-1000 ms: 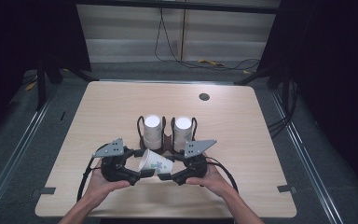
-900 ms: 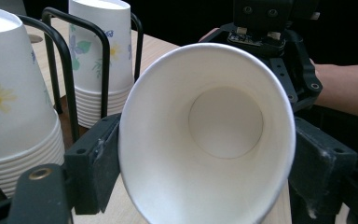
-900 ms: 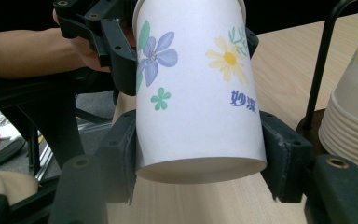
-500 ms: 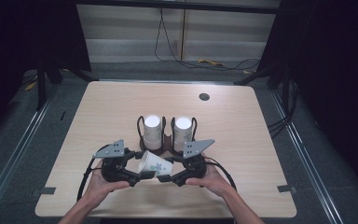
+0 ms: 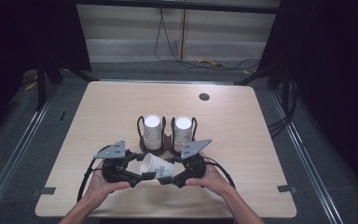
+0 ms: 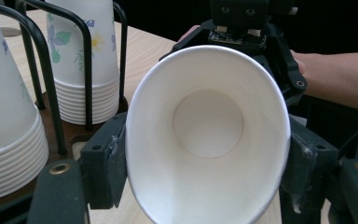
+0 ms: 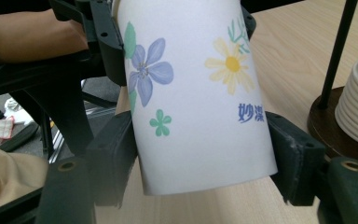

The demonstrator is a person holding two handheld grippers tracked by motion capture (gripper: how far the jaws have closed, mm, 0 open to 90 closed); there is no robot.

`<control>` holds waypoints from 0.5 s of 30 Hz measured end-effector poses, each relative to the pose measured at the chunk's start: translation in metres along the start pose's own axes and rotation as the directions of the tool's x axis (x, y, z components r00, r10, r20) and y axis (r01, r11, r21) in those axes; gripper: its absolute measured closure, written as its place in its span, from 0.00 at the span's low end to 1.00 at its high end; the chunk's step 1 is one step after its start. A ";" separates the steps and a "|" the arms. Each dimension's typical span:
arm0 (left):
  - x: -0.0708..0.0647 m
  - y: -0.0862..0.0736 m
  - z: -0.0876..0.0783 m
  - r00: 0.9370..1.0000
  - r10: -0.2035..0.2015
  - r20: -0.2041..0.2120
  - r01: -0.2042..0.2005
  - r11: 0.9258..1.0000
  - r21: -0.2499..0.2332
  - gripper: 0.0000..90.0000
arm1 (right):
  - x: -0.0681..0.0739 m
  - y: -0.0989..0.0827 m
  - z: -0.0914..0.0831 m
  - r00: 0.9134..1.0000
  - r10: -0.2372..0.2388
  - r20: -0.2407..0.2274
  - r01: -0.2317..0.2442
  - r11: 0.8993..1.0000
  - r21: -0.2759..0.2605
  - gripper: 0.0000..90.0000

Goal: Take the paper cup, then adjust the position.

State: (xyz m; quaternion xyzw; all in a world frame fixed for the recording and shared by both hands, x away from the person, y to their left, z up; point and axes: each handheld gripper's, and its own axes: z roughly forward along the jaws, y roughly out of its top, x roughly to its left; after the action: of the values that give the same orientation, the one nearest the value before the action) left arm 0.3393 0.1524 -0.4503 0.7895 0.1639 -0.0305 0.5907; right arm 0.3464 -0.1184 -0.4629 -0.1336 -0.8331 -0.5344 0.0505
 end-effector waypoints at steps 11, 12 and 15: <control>0.002 0.001 -0.004 1.000 -0.019 -0.007 0.019 1.000 -0.008 0.31 | -0.002 -0.002 -0.003 0.996 0.060 0.060 -0.062 0.997 0.036 0.21; 0.002 0.002 -0.005 1.000 -0.017 -0.009 0.017 1.000 -0.008 0.31 | -0.002 -0.002 -0.004 0.996 0.057 0.070 -0.060 0.997 0.039 0.21; 0.003 0.003 -0.007 1.000 -0.019 -0.017 0.019 1.000 -0.014 0.31 | -0.001 -0.001 -0.007 0.994 0.058 0.093 -0.062 0.997 0.040 0.21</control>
State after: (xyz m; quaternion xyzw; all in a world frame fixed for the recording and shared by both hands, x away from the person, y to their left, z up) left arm 0.3421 0.1591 -0.4465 0.7841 0.1765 -0.0283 0.5944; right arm 0.3467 -0.1252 -0.4614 -0.1817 -0.8414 -0.5081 0.0311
